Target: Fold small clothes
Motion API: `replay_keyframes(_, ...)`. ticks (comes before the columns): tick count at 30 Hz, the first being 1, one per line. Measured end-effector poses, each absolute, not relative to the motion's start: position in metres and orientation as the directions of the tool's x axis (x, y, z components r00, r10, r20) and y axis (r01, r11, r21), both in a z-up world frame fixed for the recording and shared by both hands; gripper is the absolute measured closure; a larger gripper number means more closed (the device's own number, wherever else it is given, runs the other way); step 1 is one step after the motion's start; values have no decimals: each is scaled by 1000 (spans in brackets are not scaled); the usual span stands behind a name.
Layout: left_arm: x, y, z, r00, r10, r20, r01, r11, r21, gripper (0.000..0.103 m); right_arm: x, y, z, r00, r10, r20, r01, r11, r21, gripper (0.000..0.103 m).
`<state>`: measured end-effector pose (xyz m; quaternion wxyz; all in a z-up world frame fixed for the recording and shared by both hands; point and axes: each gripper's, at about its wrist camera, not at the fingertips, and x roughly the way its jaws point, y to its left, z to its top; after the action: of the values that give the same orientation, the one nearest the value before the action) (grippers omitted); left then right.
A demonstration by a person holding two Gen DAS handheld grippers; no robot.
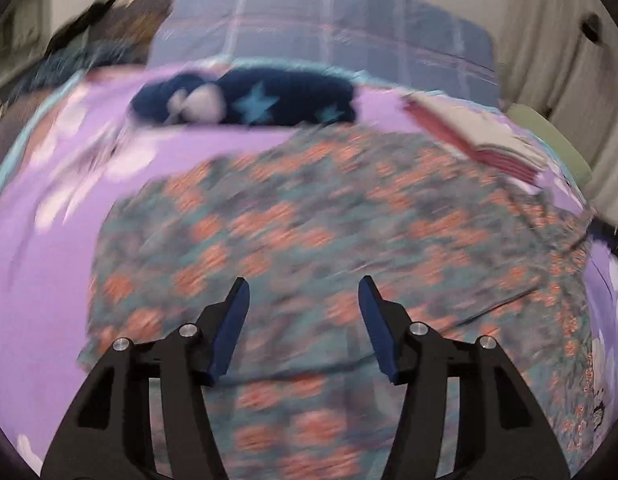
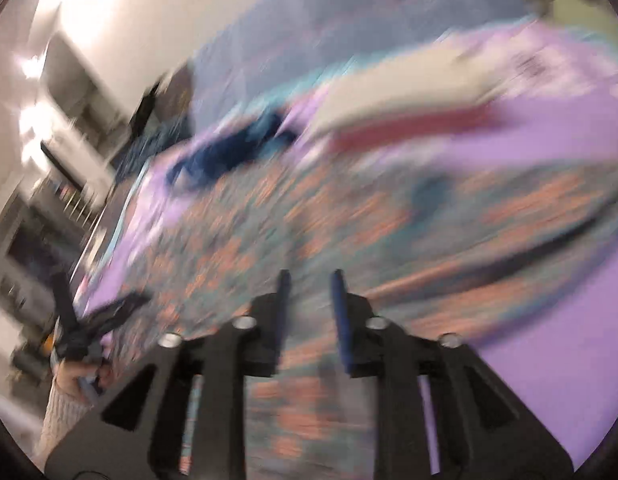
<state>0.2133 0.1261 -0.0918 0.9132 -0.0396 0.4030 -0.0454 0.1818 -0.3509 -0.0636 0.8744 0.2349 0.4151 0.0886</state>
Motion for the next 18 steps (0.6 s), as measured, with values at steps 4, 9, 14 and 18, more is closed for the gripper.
replay_keyframes(4,229,80,-90,673,-179,-717,154,983,-101,46,159,-469,-55,713,205,-670,297,777,555,68)
replay_keyframes(9,246,50,-130,610,-133,-781,179,984,-28,43,126,-577,-77,713,69,-698,542,577,611,68)
replay_keyframes(14,245,51,-130,606,-142,-782,186,982,-34,38,133,-609,-107,682,63,-728,612,497,616,68)
replay_keyframes(18,244,48,-132,607,-136,-783,192,981,-22,36,140,-627,-116,709,44,-704,605,474,640,69)
